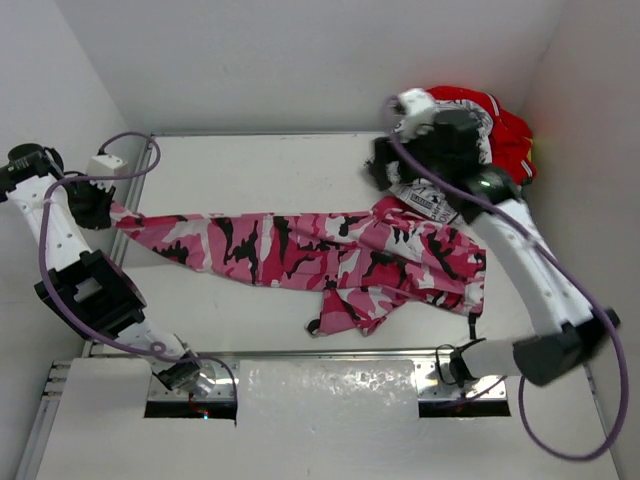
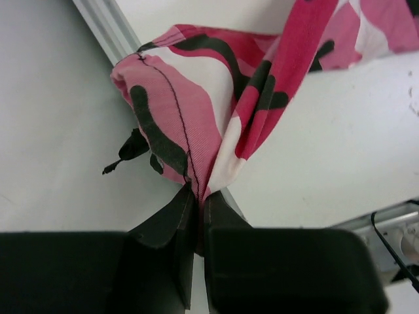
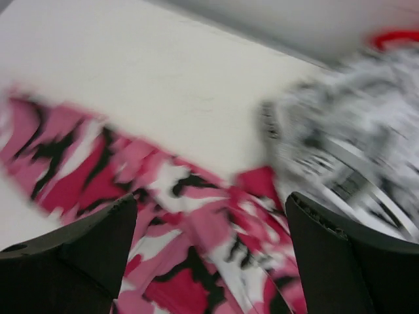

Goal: Fold and stack the trousers
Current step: Flatten the trousers out

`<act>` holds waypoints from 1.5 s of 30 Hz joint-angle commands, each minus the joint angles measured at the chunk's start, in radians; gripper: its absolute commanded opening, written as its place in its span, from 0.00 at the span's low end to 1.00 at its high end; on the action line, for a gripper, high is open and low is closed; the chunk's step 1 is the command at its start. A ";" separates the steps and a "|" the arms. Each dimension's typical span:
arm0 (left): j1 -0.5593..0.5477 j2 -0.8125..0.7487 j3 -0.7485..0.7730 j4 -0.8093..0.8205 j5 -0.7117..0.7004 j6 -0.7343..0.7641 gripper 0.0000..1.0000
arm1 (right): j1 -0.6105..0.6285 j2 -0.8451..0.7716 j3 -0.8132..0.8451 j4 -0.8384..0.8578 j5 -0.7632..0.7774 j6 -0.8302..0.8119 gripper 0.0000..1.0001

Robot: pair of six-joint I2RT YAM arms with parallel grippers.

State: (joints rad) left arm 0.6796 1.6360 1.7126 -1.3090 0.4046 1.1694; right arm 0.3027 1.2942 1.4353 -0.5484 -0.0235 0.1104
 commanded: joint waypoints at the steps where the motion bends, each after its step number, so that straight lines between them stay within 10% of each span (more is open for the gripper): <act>1: 0.001 -0.065 -0.025 -0.010 -0.055 0.036 0.00 | 0.214 0.236 0.124 0.059 -0.188 -0.157 0.87; 9: 0.001 -0.091 -0.108 -0.009 -0.102 0.004 0.00 | 0.407 1.029 0.802 -0.185 -0.168 -0.138 0.96; 23: 0.002 -0.081 -0.123 -0.009 -0.127 -0.025 0.00 | 0.489 1.309 0.812 -0.209 0.109 -0.101 0.87; 31: 0.001 -0.088 -0.133 -0.009 -0.159 -0.011 0.00 | 0.550 1.266 0.642 -0.286 0.214 -0.144 0.04; 39: 0.046 -0.134 -0.217 -0.009 -0.297 0.081 0.00 | 0.550 0.856 0.282 -0.093 0.203 -0.167 0.00; 45: 0.123 -0.223 -0.310 -0.010 -0.515 0.300 0.00 | 0.587 0.432 -0.081 -0.002 -0.103 -0.331 0.00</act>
State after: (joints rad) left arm 0.7380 1.4765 1.4097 -1.3560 0.0929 1.3113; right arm 0.8783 1.9339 1.4666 -0.5613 0.0147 -0.1081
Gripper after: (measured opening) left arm 0.043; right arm 0.002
